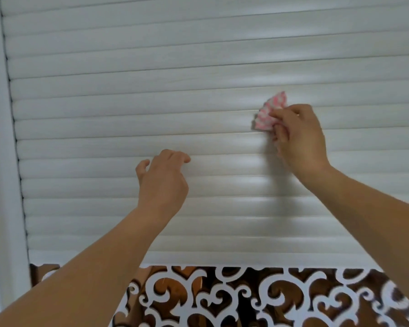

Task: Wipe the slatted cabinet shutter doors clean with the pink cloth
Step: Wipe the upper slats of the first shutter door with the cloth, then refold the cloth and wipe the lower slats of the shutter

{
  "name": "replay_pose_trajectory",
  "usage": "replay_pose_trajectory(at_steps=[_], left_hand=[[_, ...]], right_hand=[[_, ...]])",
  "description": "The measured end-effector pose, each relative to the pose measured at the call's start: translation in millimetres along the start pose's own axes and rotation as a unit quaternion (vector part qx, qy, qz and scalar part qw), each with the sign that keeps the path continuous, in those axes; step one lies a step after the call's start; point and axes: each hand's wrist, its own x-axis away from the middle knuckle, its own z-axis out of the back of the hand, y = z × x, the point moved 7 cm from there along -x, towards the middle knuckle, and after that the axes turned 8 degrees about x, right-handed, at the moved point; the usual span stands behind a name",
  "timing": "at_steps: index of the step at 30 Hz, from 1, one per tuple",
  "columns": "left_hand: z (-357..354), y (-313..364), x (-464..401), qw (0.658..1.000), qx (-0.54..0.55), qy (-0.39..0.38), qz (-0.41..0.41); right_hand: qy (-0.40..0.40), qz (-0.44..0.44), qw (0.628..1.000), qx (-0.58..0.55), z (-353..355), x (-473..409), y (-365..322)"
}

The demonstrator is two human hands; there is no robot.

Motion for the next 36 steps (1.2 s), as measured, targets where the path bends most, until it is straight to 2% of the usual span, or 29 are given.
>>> replay_pose_trajectory(at_steps=[2,3,4,6,8,9,12,14,15,20,23,29,36], left_hand=[[-3,1,5,1.0,0.005,-0.003,-0.001],[-5,1,8,1.0,0.006,-0.007,-0.002],[-7,3,11,1.0,0.007,-0.011,-0.003],[-8,7,20,1.0,0.004,-0.022,-0.006],[-8,9,27,1.0,0.0,-0.03,-0.007],[-7,8,32,0.999,-0.003,-0.033,-0.002],[-5,5,47,0.999,-0.008,-0.037,0.014],[-6,2,62,0.998,-0.008,-0.051,0.041],[-8,1,71,0.996,-0.009,-0.062,0.056],[-24,-1,114,0.988,-0.003,-0.102,0.113],[-36,-1,147,0.975,0.031,-0.135,0.171],[-48,-12,203,0.954,0.025,-0.183,0.235],[-71,-52,256,0.916,0.089,-0.217,0.327]], right_hand=[[-0.081,0.069,0.994,0.033,-20,31,-19],[-0.155,0.112,0.981,0.032,-33,55,-32],[-0.222,0.162,0.961,0.017,-44,84,-43],[-0.327,0.202,0.923,-0.024,-53,137,-57],[-0.338,0.234,0.91,-0.057,-52,168,-59],[-0.342,0.213,0.911,-0.087,-49,173,-54],[-0.372,0.066,0.915,-0.142,-42,172,-37],[-0.447,-0.069,0.874,-0.176,-46,190,-21],[-0.464,-0.096,0.864,-0.17,-44,199,-18],[-0.508,-0.179,0.822,-0.187,-38,245,-17],[-0.527,-0.249,0.78,-0.228,-32,273,-17],[-0.532,-0.336,0.724,-0.282,-26,323,-18],[-0.537,-0.439,0.619,-0.367,-46,377,-42]])
